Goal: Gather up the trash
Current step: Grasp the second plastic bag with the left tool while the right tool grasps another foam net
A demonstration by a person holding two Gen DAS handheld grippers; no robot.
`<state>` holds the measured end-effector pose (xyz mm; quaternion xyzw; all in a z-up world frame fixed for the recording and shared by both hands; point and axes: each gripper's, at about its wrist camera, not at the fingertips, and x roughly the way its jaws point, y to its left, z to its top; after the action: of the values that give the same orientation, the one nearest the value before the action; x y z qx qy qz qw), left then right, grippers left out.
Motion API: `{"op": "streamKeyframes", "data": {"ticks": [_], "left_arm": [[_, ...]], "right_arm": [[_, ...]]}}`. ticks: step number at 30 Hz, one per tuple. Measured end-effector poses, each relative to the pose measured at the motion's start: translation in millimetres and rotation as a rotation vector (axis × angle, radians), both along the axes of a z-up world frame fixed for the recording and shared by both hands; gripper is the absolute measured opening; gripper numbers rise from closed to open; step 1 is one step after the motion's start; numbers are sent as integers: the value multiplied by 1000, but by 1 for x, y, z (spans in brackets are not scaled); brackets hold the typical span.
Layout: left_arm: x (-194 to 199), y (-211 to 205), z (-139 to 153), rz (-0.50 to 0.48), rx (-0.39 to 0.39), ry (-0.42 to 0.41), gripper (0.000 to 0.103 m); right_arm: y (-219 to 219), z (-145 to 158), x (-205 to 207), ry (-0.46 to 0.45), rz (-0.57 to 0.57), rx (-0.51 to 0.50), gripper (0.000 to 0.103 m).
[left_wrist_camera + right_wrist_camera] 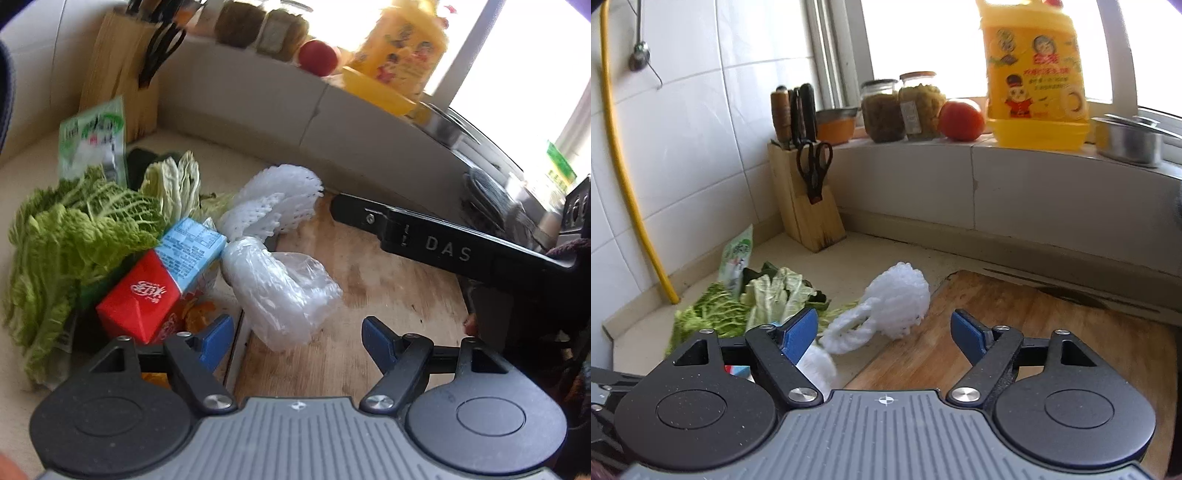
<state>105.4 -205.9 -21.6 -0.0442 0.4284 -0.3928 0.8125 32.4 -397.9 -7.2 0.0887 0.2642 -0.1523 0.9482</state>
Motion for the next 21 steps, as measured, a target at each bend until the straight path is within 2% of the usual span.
{"op": "streamKeyframes", "data": {"ticks": [6,11,17,18,19,21], "left_arm": [[11,-16,-9,29,13,31,75],[17,-25,-15,36,13,44,75],[23,-31,-22,47,0,42,72],[23,-32,-23,47,-4,38,70],[24,-32,-23,47,-4,38,64],[27,-32,-25,51,4,47,54]], "right_arm": [[-27,-15,38,36,23,40,87],[-50,-23,63,25,25,136,85],[-63,-41,93,85,41,268,58],[-63,-43,95,97,32,271,52],[-63,-45,96,108,26,283,48],[-64,-47,94,107,25,311,44]]}}
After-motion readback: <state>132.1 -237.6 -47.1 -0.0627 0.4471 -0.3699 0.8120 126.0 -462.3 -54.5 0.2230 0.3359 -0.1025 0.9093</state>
